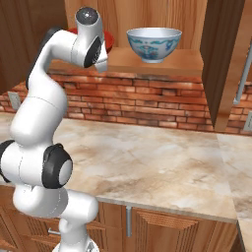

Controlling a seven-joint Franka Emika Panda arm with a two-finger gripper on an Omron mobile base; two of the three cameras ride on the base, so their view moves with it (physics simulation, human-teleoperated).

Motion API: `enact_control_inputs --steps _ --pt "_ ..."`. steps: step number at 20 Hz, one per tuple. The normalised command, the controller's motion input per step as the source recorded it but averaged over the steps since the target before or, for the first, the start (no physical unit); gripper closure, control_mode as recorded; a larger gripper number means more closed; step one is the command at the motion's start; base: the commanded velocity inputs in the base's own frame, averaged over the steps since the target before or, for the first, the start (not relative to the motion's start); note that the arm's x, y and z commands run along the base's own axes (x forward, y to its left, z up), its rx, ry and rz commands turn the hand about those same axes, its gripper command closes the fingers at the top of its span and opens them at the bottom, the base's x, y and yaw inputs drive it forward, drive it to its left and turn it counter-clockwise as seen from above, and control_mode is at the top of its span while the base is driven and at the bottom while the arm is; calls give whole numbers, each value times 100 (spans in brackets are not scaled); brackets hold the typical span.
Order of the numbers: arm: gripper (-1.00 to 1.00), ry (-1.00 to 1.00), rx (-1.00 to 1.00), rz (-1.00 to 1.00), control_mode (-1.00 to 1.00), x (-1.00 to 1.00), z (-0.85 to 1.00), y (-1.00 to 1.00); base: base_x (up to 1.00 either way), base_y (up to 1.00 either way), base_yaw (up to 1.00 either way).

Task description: Open the cabinet. Pick the bowls from the counter and place them in the cabinet. Then close the cabinet.

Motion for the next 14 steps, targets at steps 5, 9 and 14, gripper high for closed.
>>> enact_control_inputs --steps 5,9,14 --pt "100 0 4 2 -100 48 -16 2 0 0 0" --pt "100 0 3 1 -100 55 -18 9 0 0 0" --pt "-100 0 0 0 -100 43 -15 24 0 0 0"
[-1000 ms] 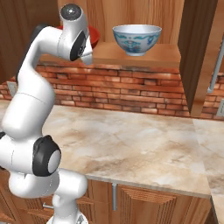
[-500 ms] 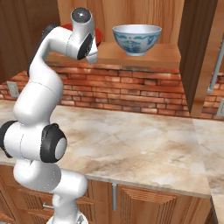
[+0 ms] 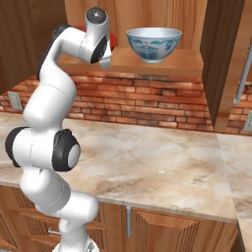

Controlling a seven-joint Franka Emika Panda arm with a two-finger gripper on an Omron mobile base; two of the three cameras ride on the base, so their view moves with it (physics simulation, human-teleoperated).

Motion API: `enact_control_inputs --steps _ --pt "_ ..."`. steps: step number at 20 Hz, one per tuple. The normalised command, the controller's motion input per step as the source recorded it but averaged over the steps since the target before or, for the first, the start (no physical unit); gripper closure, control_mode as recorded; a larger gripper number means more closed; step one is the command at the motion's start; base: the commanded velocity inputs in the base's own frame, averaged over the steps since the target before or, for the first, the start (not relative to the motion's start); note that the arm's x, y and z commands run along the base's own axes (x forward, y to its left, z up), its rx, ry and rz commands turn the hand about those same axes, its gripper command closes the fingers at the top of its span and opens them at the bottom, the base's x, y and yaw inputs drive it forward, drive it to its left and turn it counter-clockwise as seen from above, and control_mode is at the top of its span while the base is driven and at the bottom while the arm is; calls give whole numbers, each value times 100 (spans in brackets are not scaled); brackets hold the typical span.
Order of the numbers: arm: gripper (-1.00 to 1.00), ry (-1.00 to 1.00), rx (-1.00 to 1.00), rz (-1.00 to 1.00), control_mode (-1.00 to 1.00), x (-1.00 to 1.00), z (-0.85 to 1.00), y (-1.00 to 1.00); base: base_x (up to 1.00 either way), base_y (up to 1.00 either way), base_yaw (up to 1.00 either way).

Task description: Open the cabinet. Pick the bowls from the counter and place them in the cabinet. Then close the cabinet.

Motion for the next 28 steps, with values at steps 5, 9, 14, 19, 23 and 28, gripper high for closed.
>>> enact_control_inputs --steps 5,9,14,19,23,28 --pt "-100 -1 0 1 -100 16 -1 17 0 0 0" --pt "-100 -7 0 2 -100 0 0 16 0 0 0" --pt "-100 -10 0 2 -100 0 0 6 0 0 0" --pt "-100 -13 3 0 -100 -15 0 -3 0 0 0" --pt "-100 -24 0 0 -100 -53 0 -5 0 0 0" --pt "-100 -15 0 0 -100 -89 0 0 0 0 0"
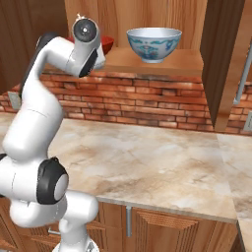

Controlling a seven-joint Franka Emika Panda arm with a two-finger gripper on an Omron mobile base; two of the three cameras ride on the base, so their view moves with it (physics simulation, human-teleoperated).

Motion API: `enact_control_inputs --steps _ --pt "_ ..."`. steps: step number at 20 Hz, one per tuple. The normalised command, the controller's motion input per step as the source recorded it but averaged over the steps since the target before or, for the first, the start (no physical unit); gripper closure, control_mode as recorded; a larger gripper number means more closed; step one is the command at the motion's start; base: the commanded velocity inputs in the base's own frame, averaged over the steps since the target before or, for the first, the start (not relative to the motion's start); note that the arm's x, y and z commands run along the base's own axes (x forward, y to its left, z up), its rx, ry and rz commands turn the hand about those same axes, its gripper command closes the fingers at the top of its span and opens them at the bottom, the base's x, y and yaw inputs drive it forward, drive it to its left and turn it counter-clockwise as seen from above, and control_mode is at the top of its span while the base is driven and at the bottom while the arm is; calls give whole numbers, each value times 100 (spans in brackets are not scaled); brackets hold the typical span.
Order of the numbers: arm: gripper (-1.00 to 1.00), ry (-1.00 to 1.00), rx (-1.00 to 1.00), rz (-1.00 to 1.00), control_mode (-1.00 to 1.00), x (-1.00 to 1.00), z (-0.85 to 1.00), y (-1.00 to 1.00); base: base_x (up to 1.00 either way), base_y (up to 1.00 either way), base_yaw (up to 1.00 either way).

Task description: Open the cabinet. Pick the bowls from the counter and place them in the cabinet. Then close the cabinet.

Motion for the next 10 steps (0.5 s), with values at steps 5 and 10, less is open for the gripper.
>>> enact_control_inputs --steps 5,10 --pt "-100 -13 0 0 -100 -100 1 -2 0 0 0" --pt "-100 -4 0 0 -100 -90 3 -3 0 0 0"
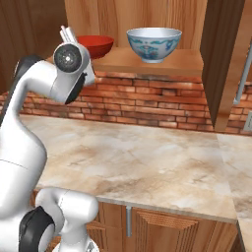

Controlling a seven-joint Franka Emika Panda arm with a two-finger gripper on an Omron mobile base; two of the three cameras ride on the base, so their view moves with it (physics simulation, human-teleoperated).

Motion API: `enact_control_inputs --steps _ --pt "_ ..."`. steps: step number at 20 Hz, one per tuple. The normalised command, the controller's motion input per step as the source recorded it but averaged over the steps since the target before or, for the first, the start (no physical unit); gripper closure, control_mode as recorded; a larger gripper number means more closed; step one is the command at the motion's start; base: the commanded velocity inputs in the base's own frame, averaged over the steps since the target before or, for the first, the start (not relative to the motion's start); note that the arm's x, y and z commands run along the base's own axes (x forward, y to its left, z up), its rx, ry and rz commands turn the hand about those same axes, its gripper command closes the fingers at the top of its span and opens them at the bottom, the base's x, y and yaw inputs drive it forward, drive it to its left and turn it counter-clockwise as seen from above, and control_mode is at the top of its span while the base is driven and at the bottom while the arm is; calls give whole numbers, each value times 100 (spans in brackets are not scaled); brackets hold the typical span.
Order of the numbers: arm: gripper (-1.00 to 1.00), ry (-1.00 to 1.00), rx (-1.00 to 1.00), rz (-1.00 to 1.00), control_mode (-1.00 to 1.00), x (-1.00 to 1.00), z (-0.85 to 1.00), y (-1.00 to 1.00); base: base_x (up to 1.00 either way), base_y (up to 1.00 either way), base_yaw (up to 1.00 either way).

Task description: Open the cabinet. Pick the bowls from the counter and place them in the cabinet. Then close the cabinet.

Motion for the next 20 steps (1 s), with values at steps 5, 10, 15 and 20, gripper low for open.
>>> enact_control_inputs --steps 5,10,15,20 --pt "-100 0 2 0 -100 -79 9 -28 0 0 0" --pt "-100 0 6 0 -100 -70 2 -39 0 0 0" --pt "-100 0 3 0 -100 -64 0 -30 0 0 0" --pt "-100 0 2 -2 -100 -53 0 -12 0 0 0"
